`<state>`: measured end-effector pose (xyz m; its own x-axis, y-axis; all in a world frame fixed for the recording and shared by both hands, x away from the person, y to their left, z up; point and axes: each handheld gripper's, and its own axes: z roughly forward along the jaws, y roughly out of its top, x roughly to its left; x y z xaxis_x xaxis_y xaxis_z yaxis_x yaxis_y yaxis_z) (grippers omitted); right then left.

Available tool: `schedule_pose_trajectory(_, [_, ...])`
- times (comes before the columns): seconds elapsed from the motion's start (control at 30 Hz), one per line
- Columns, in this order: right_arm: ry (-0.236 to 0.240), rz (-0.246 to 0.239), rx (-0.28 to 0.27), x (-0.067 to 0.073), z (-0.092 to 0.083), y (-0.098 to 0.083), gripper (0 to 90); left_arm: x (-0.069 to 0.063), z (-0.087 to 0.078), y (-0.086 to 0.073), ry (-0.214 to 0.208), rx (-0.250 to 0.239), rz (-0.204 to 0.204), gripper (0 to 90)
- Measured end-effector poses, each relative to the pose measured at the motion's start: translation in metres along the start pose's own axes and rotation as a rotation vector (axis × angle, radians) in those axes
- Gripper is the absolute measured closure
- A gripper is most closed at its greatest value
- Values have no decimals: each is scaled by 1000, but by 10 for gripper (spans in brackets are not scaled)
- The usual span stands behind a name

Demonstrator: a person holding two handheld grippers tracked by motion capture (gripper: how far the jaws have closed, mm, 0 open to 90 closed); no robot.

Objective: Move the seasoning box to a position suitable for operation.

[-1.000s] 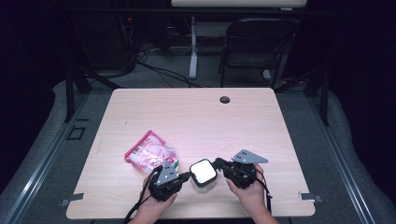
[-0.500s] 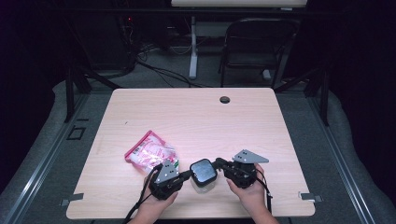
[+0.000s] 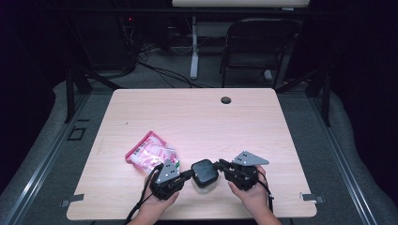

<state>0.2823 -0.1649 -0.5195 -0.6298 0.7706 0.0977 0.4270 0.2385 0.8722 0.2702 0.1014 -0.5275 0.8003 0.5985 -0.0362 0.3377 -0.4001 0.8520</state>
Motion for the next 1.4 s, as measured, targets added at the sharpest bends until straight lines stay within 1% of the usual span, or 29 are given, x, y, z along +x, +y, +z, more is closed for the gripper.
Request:
schedule_pose_trajectory(0.07, [1, -7, -2, 1, -1, -1, 809, 0, 0, 1, 1, -1, 0, 892])
schedule_pose_trajectory(0.1, [4, -26, 4, 5, -5, -2, 798, 0, -1, 2, -1, -8, 0, 892])
schedule_pose_trajectory(0.2, [16, -42, 9, 9, -10, -4, 776, 0, -1, 4, -4, -14, 2, 890])
schedule_pose_trajectory(0.27, [31, -52, 3, 11, -13, -5, 756, 0, -2, 6, -6, -15, 3, 889])
schedule_pose_trajectory(0.3, [31, -52, 3, 11, -13, -5, 756, 0, -2, 6, -6, -15, 3, 889])
schedule_pose_trajectory(0.33, [35, -65, 3, 12, -16, -7, 745, 1, -1, 7, -6, -18, 2, 889])
schedule_pose_trajectory(0.37, [38, -61, -5, 12, -17, -7, 741, 1, -2, 8, -7, -18, 4, 889])
schedule_pose_trajectory(0.43, [40, -64, 5, 12, -21, -8, 730, 0, -1, 10, -7, -22, 3, 889])
schedule_pose_trajectory(0.5, [39, -70, 16, 12, -23, -11, 726, 0, -1, 12, -16, -30, 5, 888])
schedule_pose_trajectory(0.57, [43, -83, 26, 15, -25, -13, 715, 0, -1, 13, -18, -30, 6, 888])
schedule_pose_trajectory(0.63, [45, -96, 27, 17, -25, -14, 707, 0, -1, 15, -21, -33, 10, 889])
schedule_pose_trajectory(0.67, [43, -97, 29, 19, -25, -14, 701, 0, -1, 15, -22, -33, 9, 888])
schedule_pose_trajectory(0.7, [45, -109, 37, 20, -25, -15, 699, 0, -1, 16, -22, -32, 8, 888])
schedule_pose_trajectory(0.73, [44, -112, 33, 21, -25, -16, 696, 0, 0, 16, -25, -36, 4, 888])
schedule_pose_trajectory(0.87, [44, -131, 45, 22, -25, -16, 684, 1, 0, 17, -25, -38, 3, 888])
schedule_pose_trajectory(1.0, [43, -129, 40, 23, -25, -16, 674, 1, 0, 18, -23, -43, 2, 887])
schedule_pose_trajectory(1.07, [49, -133, 46, 23, -25, -16, 666, 1, -1, 20, -22, -44, 2, 884])
schedule_pose_trajectory(1.2, [49, -151, 50, 26, -23, -17, 658, 1, -2, 22, -23, -54, 1, 884])
schedule_pose_trajectory(1.23, [40, -163, 45, 29, -21, -16, 633, 1, -2, 22, -22, -57, 4, 883])
schedule_pose_trajectory(1.27, [40, -163, 45, 29, -21, -16, 633, 1, -2, 22, -22, -57, 4, 883])
schedule_pose_trajectory(1.3, [24, -176, 33, 31, -20, -16, 606, 1, -2, 22, -22, -57, 4, 884])
schedule_pose_trajectory(1.37, [18, -179, 30, 32, -19, -17, 597, 1, -2, 22, -22, -57, 5, 883])
schedule_pose_trajectory(1.4, [-5, -193, 21, 34, -16, -17, 588, 1, -2, 22, -21, -55, 6, 883])
